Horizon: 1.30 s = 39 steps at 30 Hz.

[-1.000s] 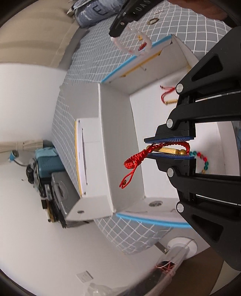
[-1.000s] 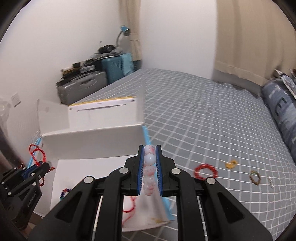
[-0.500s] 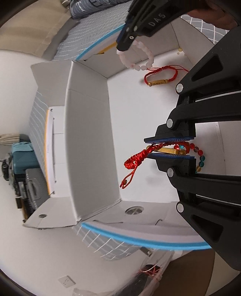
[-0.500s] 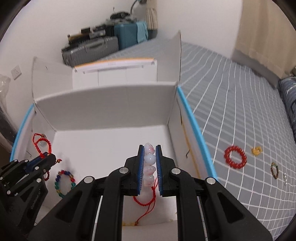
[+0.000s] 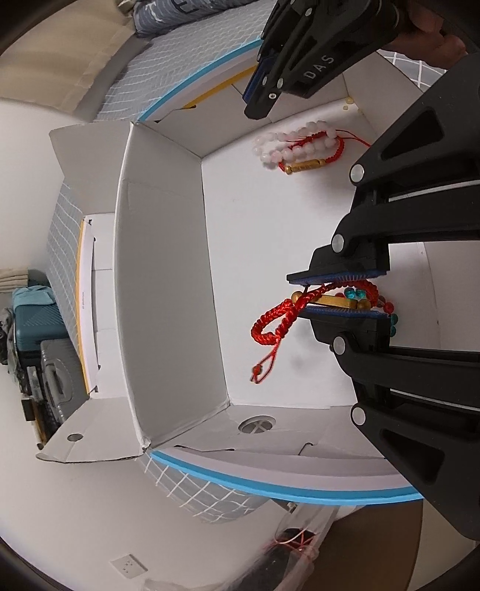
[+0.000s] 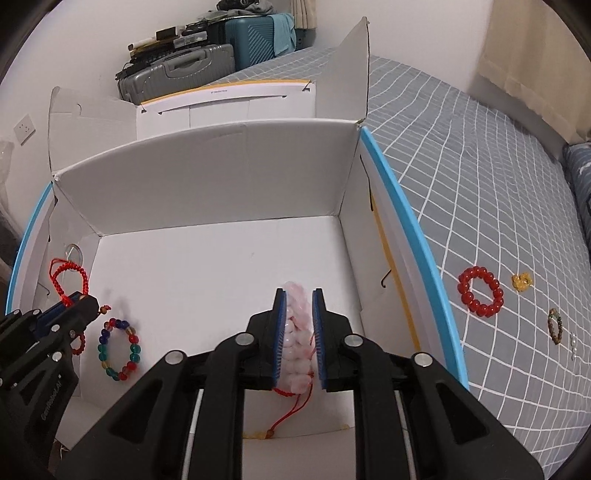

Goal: Organize jewelry
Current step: 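Lower the bracelets into the box and open both tools, then move both open tools back over the bracelets on the bed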

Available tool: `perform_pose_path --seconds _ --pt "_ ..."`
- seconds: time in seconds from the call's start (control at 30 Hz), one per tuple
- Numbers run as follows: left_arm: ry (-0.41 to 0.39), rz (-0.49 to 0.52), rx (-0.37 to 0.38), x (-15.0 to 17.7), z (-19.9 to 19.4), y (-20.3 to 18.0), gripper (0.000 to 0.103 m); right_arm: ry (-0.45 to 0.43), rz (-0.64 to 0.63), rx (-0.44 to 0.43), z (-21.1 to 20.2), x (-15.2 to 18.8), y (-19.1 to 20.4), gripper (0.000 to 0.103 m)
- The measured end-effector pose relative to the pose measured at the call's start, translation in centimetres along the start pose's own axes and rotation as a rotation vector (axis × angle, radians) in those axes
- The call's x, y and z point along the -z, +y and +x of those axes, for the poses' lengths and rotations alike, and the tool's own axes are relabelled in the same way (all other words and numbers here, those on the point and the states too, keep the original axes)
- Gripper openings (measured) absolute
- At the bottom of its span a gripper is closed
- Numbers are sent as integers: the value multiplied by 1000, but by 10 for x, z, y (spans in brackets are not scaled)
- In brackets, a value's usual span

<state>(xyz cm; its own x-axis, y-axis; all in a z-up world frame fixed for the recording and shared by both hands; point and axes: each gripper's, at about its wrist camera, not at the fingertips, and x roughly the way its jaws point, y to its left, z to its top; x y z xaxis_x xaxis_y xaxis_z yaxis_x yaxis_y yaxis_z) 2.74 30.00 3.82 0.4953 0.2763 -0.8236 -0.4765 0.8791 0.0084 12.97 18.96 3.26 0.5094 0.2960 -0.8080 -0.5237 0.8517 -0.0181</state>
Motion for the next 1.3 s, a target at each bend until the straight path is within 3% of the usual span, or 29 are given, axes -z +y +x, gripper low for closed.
perform_pose_path --seconds 0.03,0.13,0.23,0.43,0.7,0.93,1.3 --pt "-2 -1 1 -1 0 1 14 -10 0 2 -2 0 0 37" --pt "-6 -8 6 -2 -3 2 14 -36 -10 5 -10 -1 2 51" --pt "-15 -20 -3 -2 -6 4 33 -63 -12 6 -17 -1 3 71" --pt "-49 -42 -21 -5 -13 11 59 -90 -28 5 -26 -2 7 84" --pt "-81 -54 -25 -6 -20 13 80 -118 5 -14 -35 -3 1 92" --pt "-112 -60 -26 -10 -29 11 92 -146 46 -14 -50 -3 -11 95" --pt "-146 -16 37 -10 -48 -26 97 -166 79 46 -83 16 -57 95"
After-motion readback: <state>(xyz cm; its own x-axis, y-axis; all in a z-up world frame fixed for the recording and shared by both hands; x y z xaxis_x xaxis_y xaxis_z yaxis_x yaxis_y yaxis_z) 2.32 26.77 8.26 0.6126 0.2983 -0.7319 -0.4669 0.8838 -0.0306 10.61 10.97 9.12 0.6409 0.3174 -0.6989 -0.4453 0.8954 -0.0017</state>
